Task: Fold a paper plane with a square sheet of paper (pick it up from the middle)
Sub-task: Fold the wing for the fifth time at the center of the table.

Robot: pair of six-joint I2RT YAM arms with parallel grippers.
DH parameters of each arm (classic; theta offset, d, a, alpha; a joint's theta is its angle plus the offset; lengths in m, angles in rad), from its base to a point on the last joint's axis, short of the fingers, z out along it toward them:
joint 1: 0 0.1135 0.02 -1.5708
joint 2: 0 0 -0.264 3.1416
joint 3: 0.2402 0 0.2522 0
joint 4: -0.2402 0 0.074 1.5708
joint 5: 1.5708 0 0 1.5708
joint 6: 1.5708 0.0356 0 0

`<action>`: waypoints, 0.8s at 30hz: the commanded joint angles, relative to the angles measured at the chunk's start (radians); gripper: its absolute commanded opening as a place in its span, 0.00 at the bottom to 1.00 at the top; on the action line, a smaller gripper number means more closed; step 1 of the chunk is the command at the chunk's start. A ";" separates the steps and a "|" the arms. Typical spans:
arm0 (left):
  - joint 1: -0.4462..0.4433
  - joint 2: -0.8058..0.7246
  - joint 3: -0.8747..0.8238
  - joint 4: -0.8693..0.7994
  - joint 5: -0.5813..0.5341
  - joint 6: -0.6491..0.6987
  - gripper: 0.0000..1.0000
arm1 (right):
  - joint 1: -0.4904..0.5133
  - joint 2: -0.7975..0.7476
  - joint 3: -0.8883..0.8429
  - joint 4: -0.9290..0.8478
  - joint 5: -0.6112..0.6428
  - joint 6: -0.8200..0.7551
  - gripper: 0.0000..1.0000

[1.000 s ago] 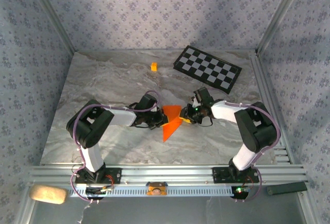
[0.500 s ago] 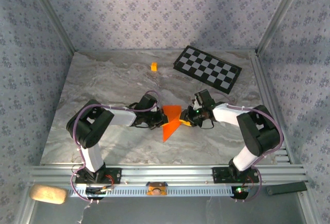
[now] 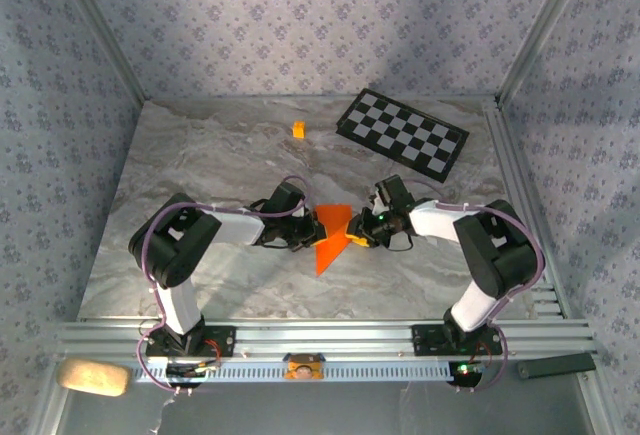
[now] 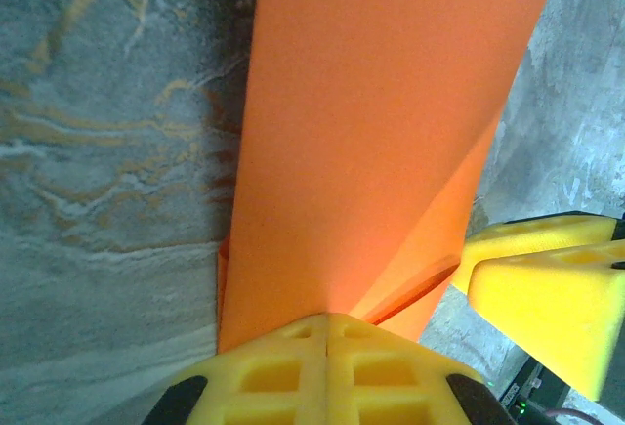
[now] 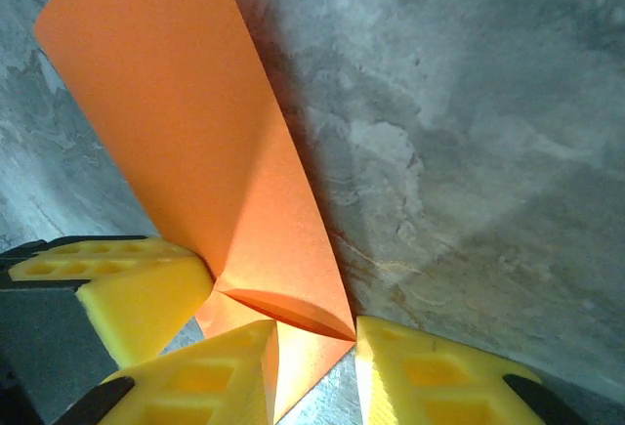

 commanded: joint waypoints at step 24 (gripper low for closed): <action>0.012 0.025 -0.014 -0.104 -0.055 0.015 0.00 | -0.059 0.084 0.073 0.152 -0.163 -0.143 0.29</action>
